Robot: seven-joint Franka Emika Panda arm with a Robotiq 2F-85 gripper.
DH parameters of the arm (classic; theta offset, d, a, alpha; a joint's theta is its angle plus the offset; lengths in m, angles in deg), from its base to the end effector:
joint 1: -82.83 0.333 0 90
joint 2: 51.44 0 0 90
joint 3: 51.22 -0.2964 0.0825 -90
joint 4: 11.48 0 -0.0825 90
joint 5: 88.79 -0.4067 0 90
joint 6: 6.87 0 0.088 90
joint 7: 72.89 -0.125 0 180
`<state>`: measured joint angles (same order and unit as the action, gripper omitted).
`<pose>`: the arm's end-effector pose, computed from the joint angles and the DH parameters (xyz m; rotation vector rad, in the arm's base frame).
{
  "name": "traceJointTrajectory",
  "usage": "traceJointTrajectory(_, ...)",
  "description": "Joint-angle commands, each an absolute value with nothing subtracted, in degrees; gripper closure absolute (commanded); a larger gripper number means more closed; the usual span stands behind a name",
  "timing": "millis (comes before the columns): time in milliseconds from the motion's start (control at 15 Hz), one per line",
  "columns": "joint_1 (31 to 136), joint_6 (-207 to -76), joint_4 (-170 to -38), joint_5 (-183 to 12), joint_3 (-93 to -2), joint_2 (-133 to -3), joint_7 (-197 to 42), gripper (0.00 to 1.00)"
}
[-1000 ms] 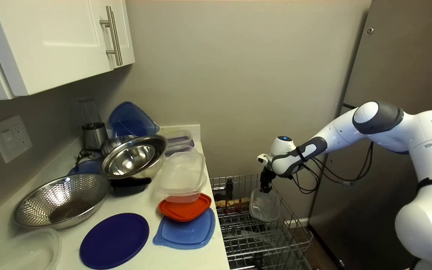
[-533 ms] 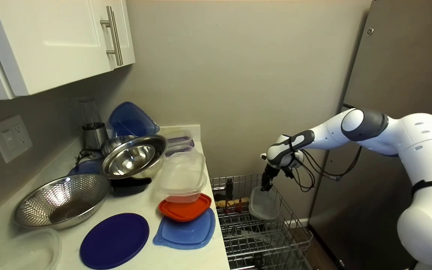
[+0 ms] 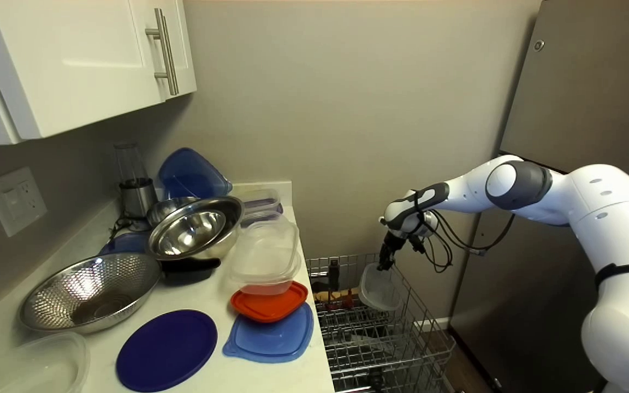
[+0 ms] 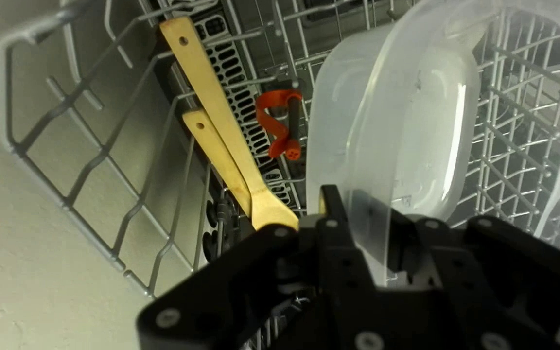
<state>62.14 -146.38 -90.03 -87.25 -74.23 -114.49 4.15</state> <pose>0.7213 -0.0151 0.0418 -2.3793 -1.6181 -0.3395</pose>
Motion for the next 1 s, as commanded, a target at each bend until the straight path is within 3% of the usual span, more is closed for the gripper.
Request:
traceJointTrajectory(0,64.85,-138.10,-86.90,-90.70,-72.82,-112.83,7.45,0.96)
traceJointTrajectory(533,73.35,-115.85,-76.34,-90.25,-67.84,-112.52,7.25,0.96)
traceJointTrajectory(867,77.52,-111.77,-72.86,-89.39,-65.37,-112.44,8.17,0.96)
traceJointTrajectory(933,77.54,-113.14,-72.24,-90.56,-64.99,-113.85,6.51,0.89)
